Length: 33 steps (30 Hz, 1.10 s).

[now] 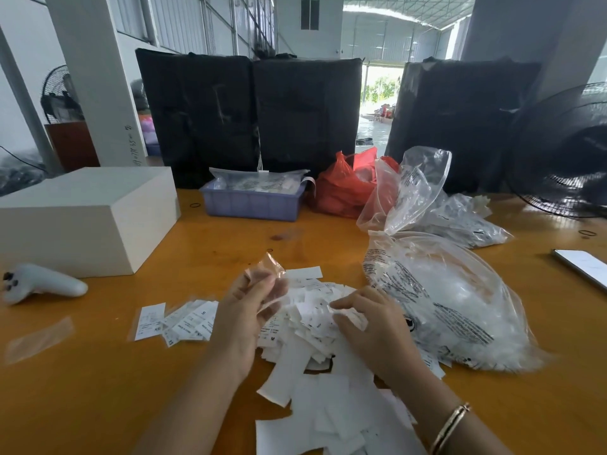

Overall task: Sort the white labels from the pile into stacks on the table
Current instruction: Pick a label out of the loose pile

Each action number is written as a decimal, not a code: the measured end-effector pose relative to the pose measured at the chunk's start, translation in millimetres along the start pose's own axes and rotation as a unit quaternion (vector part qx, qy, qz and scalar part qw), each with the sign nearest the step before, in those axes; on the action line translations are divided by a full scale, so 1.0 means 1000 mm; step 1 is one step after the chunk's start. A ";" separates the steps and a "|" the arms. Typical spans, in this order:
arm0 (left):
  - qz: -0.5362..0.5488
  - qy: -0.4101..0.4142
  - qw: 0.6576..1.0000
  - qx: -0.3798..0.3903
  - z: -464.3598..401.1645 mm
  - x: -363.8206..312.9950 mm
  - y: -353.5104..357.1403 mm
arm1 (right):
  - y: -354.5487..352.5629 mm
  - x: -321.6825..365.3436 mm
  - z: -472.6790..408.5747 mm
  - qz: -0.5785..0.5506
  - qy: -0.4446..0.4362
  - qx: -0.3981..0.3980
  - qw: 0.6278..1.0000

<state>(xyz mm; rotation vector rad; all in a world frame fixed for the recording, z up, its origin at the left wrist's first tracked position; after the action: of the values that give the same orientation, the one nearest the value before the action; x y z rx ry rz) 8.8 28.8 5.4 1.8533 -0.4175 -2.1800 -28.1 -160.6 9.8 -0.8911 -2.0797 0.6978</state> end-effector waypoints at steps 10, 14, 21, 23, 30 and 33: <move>-0.043 0.012 0.996 -0.072 -0.003 0.001 -0.005 | 0.012 0.004 0.003 0.191 -0.067 0.104 0.974; -0.075 0.013 0.995 -0.071 -0.002 0.003 -0.004 | 0.016 0.016 0.003 0.227 -0.076 0.109 0.965; -0.112 0.022 0.991 -0.068 -0.002 0.004 -0.002 | 0.012 0.023 0.004 0.213 -0.097 0.012 0.972; -0.115 0.023 0.991 -0.068 -0.002 0.004 -0.002 | 0.013 0.019 0.004 0.212 -0.063 0.065 0.973; -0.124 0.020 0.990 -0.067 -0.003 0.007 -0.003 | 0.019 0.014 0.004 0.214 -0.040 0.144 0.965; -0.131 0.028 0.988 -0.075 -0.003 0.006 -0.004 | 0.022 0.015 0.006 0.208 -0.042 0.168 0.963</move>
<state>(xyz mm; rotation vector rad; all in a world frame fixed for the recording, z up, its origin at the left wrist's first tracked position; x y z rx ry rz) 11.2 29.8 -2.0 1.9726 0.0042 -2.2430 -32.1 -136.8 -3.6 -1.1230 -1.7788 1.2870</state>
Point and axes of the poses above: each hand's wrist, its own z-axis away from the middle knuckle, its own y-axis out of the palm, x = y × z, the point moved 3 cm from there along -z, towards the middle knuckle, and after that the axes turned 12 degrees about -y, right-handed, at the moved point
